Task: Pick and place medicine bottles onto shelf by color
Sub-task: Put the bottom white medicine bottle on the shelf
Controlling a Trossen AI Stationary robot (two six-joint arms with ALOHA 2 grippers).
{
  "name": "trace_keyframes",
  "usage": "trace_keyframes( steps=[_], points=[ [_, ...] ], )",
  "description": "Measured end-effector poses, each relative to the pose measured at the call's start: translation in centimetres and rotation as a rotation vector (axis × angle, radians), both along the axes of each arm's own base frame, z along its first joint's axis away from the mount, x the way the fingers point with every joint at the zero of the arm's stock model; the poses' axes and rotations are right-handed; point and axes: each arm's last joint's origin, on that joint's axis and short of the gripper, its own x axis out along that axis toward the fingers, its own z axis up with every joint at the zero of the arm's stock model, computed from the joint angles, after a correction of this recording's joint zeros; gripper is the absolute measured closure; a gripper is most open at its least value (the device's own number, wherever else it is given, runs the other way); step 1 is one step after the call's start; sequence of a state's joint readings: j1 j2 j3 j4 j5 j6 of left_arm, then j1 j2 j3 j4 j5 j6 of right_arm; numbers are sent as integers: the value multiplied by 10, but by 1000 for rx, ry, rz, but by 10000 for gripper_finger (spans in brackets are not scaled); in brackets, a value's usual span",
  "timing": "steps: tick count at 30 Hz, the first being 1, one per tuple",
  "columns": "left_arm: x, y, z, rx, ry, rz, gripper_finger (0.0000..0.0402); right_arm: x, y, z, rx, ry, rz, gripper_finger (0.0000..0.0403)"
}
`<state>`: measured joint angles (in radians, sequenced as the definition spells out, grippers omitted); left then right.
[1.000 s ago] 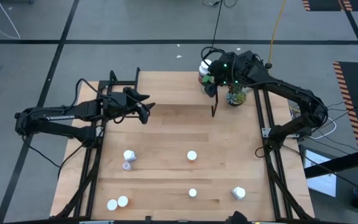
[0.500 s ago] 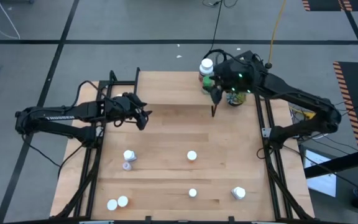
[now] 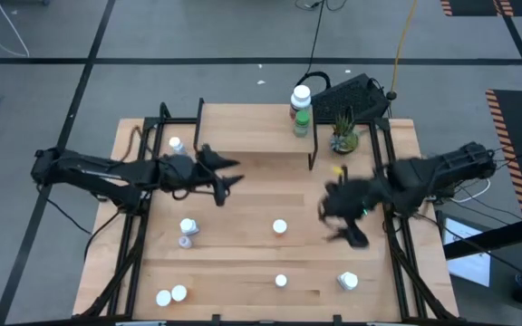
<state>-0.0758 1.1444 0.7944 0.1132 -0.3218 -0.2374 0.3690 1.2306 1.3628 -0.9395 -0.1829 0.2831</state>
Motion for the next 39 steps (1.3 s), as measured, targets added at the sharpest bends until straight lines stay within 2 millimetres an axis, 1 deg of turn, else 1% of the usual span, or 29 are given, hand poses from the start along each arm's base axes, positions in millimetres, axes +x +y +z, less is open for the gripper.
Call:
trace_keyframes(
  steps=[2,4,5,8,10,12,14,16,18,21,24,28,31,33,36,39],
  points=[
    [10,-14,-6,-39,-25,-42,170,-11,21,-7,19,55,46,122],
    [20,-28,-15,-70,-33,-73,170,-21,40,-18,1,94,31,122],
    [24,-35,-21,-80,-22,-74,170,-26,49,-26,-10,112,-16,122],
    [33,-52,-41,-135,22,-35,170,-41,65,-53,-16,185,-191,126],
    [38,-62,-53,-201,27,0,170,-50,77,-72,19,205,-245,130],
    [42,-71,-61,-257,13,6,170,-59,90,-89,71,207,-222,134],
    [45,-81,-66,-281,-7,-15,170,-69,105,-99,145,180,-186,139],
    [48,-87,-70,-285,-15,-32,170,-78,114,-108,179,159,-197,143],
    [48,-90,-72,-279,-12,-39,170,-89,119,-117,153,153,-227,148],
    [49,-88,-72,-277,-13,-34,170,-101,124,-128,86,157,-276,153],
    [50,-84,-72,-274,-15,-20,170,-107,129,-141,1,170,-292,155],
    [52,-78,-72,-280,-16,-14,170,-108,143,-156,-34,159,-265,151],
    [54,-74,-73,-284,-9,-32,170,-106,148,-170,-63,194,-299,142],
    [55,-71,-73,-287,-7,-34,170,-105,149,-176,-71,214,-342,137],
    [55,-69,-73,-288,-6,-30,170,-102,149,-181,-72,230,-396,134],
    [55,-68,-73,-287,-6,-29,170,-98,149,-180,-55,193,-420,134]
  ],
)
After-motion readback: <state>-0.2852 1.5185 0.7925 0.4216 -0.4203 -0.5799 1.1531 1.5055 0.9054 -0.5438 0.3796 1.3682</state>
